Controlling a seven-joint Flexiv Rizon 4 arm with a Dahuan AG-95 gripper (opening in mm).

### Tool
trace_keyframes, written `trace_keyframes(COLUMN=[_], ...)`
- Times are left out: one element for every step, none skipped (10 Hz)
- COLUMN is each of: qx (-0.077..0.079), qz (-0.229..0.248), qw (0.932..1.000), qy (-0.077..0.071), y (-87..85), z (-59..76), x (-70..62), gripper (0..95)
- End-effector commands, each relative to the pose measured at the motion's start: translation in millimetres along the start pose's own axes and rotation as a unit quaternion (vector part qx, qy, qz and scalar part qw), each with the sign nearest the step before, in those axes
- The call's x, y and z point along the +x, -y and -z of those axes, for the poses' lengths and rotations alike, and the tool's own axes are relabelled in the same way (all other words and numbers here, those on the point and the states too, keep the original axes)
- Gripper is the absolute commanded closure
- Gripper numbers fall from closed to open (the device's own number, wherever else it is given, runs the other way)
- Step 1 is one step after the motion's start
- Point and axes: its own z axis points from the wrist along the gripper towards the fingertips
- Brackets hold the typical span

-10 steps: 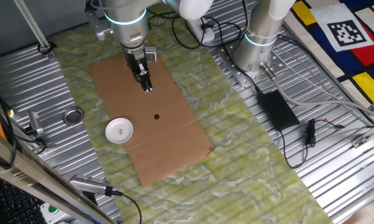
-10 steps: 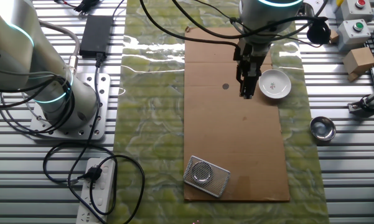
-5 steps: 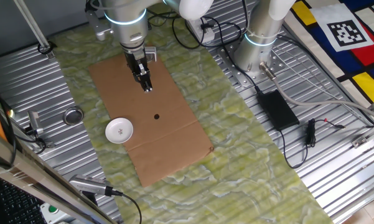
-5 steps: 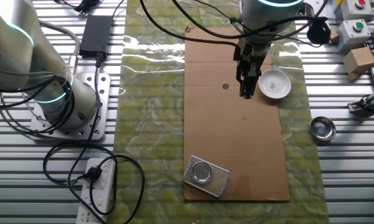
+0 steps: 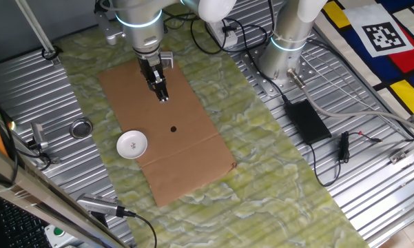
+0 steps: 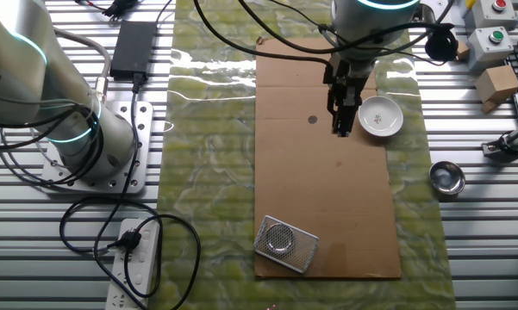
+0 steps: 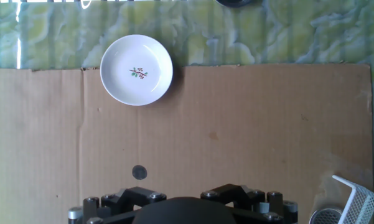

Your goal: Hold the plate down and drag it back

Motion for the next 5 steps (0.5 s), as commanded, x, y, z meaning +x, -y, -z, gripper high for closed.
trace_keyframes(qx=[-0.01, -0.009, -0.009, -0.009, -0.008], qz=[0.165, 0.165, 0.165, 0.165, 0.165], qw=[0.9861, 0.9861, 0.9861, 0.9861, 0.9861], qy=[-0.015, -0.015, -0.015, -0.016, -0.016], y=[0.0, 0.0, 0.0, 0.0, 0.0], z=[0.0, 0.0, 0.0, 0.0, 0.0], x=[0.1, 0.1, 0.1, 0.1, 0.1], gripper=[95.0, 95.0, 95.0, 95.0, 95.0])
